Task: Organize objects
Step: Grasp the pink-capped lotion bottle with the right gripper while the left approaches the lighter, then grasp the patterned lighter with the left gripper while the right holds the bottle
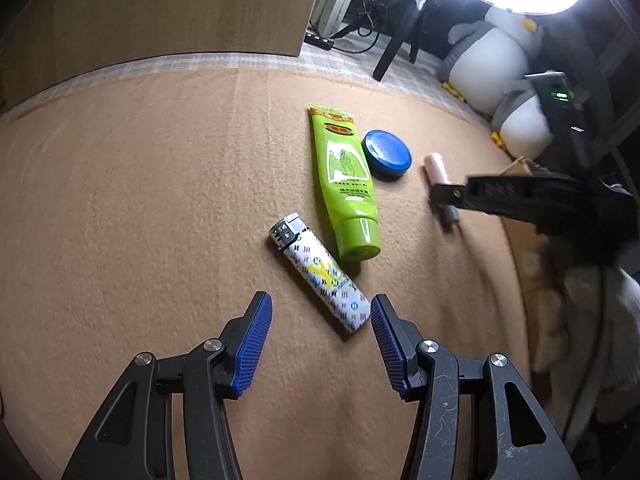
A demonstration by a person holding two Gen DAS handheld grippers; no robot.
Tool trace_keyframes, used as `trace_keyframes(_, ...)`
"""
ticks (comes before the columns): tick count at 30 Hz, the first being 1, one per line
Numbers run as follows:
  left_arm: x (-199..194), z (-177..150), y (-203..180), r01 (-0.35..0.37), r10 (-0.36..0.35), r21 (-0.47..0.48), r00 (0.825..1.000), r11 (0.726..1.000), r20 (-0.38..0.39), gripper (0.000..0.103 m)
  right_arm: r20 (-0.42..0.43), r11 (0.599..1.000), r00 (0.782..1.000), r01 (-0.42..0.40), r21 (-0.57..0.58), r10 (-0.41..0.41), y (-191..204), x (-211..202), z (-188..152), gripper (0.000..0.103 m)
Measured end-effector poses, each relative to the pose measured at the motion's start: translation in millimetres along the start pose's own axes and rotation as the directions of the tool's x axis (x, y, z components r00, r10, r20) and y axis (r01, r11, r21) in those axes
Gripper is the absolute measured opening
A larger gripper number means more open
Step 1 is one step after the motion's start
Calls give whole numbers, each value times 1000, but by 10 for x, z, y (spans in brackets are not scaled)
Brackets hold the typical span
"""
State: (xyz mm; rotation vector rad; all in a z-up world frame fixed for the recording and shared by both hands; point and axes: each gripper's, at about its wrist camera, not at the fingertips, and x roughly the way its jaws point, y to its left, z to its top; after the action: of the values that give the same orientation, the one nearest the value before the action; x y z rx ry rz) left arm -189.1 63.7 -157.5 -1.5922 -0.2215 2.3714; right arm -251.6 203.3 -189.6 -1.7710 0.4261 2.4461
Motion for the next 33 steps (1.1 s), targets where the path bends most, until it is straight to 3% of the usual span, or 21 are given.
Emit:
trace_keyframes(10, 270, 107, -266, -143, 145, 70, 989, 987, -18, 54, -15, 999, 998, -54, -3, 54, -73, -93, -271, 18)
trace_keyframes(14, 253, 139, -160, -149, 150, 41, 989, 988, -10, 45, -20, 998, 998, -63, -19, 63, -88, -128, -372, 18)
trace_keyframes(27, 326, 399, 17, -173, 173, 7, 985, 985, -15, 51, -27, 996, 999, -28, -83, 26, -70, -158, -446, 19)
trace_keyframes(33, 343, 418, 53, -195, 196, 10, 981, 981, -1, 35, -23, 992, 1000, -4, -126, 1, -29, -158, -468, 18)
